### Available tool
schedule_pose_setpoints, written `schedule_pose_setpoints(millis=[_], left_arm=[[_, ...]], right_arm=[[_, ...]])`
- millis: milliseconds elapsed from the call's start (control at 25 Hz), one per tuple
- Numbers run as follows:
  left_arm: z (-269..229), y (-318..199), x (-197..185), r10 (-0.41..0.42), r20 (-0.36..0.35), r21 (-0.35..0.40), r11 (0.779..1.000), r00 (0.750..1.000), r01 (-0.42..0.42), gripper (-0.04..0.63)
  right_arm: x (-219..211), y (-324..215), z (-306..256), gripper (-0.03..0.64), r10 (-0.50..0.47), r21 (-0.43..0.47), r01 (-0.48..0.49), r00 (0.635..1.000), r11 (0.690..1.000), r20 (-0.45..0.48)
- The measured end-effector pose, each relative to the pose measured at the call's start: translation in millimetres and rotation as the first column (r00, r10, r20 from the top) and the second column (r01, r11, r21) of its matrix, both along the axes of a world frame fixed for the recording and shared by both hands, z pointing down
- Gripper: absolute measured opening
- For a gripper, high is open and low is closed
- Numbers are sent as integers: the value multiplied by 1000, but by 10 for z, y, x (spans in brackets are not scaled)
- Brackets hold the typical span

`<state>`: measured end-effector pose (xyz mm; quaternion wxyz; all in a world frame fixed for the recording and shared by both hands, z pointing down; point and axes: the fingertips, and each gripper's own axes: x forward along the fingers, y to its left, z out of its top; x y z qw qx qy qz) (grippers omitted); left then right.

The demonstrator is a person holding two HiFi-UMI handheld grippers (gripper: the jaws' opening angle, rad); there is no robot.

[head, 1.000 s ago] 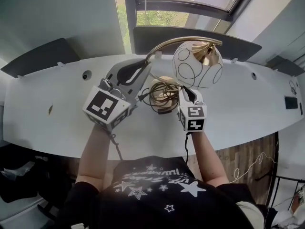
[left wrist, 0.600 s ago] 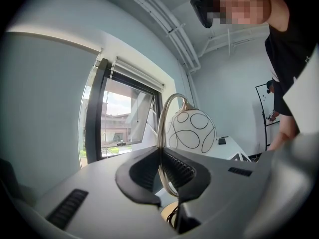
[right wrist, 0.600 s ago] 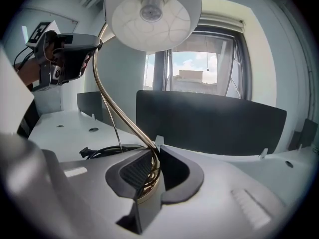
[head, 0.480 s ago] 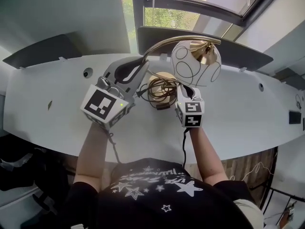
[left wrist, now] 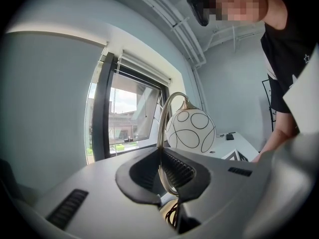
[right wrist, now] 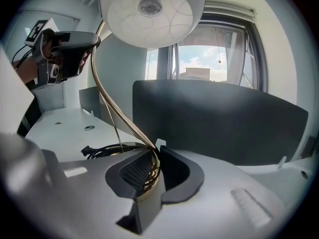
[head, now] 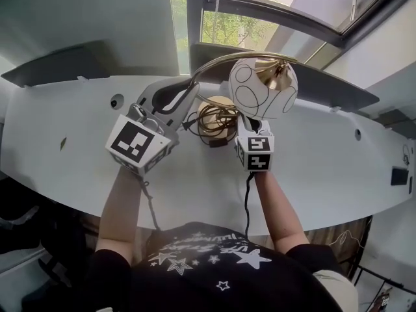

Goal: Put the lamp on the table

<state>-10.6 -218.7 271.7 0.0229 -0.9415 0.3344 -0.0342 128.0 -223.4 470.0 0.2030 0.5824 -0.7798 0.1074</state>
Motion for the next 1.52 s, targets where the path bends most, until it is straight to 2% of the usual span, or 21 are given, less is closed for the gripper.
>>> schedule_pose_setpoints(millis=[480,640,840,1120,1400,1520], left_arm=[[123,-69,73,24,25,-12,1000,999,-24,31],[126,-25,108,70,32,6,997,997,-71,31],[170,12,172,89,55,2,996,995,-89,31],[229,-31,160,90,30,-6,996,996,-90,31],[237,-72,100,39,12,-31,999,999,-39,31],[239,-73,101,33,1,-28,999,999,-33,31]], right_arm=[[39,-40,169,48,18,-32,-17,1000,999,18],[38,-41,166,48,36,-35,-35,999,999,20],[77,-24,223,48,49,-42,-48,998,998,30],[45,-62,289,48,57,-45,-55,998,997,40],[70,-55,260,48,20,-34,-20,1000,999,4],[60,-56,264,52,23,-39,-21,998,999,53]])
